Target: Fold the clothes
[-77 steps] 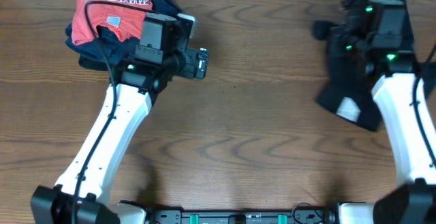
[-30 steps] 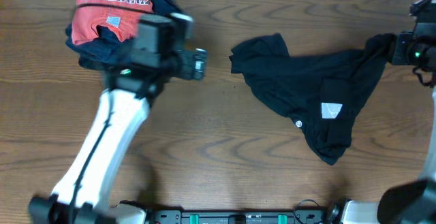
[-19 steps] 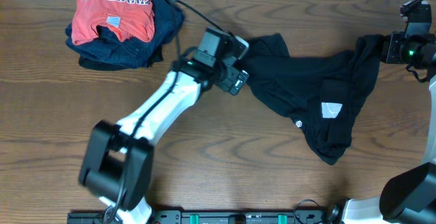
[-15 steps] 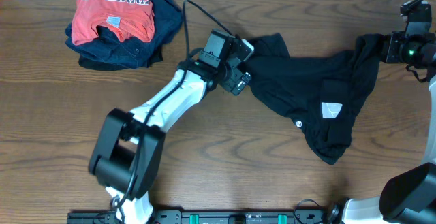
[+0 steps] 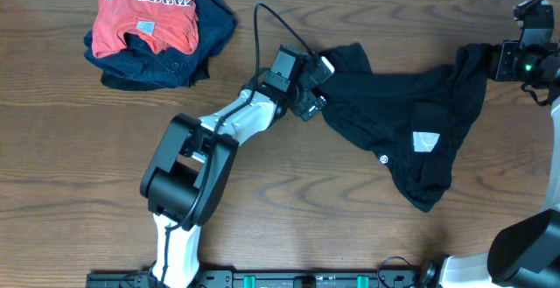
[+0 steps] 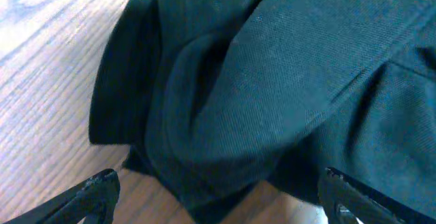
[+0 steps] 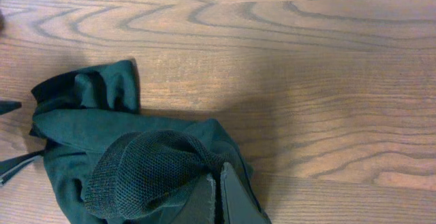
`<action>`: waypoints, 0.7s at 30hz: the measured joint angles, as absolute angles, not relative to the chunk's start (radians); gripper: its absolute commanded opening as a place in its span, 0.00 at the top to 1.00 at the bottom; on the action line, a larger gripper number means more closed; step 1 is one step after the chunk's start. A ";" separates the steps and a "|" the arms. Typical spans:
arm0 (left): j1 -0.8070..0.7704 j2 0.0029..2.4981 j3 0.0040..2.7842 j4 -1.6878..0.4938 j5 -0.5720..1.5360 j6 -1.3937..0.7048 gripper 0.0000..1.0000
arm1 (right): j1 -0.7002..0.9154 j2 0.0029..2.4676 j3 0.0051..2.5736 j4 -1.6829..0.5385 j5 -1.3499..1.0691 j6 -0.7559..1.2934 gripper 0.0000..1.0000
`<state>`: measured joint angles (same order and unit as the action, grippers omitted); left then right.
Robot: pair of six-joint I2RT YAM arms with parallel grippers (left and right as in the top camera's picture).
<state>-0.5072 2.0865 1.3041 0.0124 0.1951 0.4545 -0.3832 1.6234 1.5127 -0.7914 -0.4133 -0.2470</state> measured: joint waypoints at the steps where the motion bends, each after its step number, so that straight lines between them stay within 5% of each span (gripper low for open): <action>1: -0.507 2.090 1.304 0.020 0.195 0.460 0.07 | -0.383 1.623 1.513 -0.791 -0.413 -0.247 0.99; 21: -0.511 2.137 1.304 0.089 0.195 0.476 0.25 | -0.383 1.623 1.513 -0.791 -0.416 -0.246 0.98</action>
<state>-0.5110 2.1372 1.3041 0.0887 0.1947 0.4763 -0.3832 1.6234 1.5127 -0.7910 -0.4156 -0.2462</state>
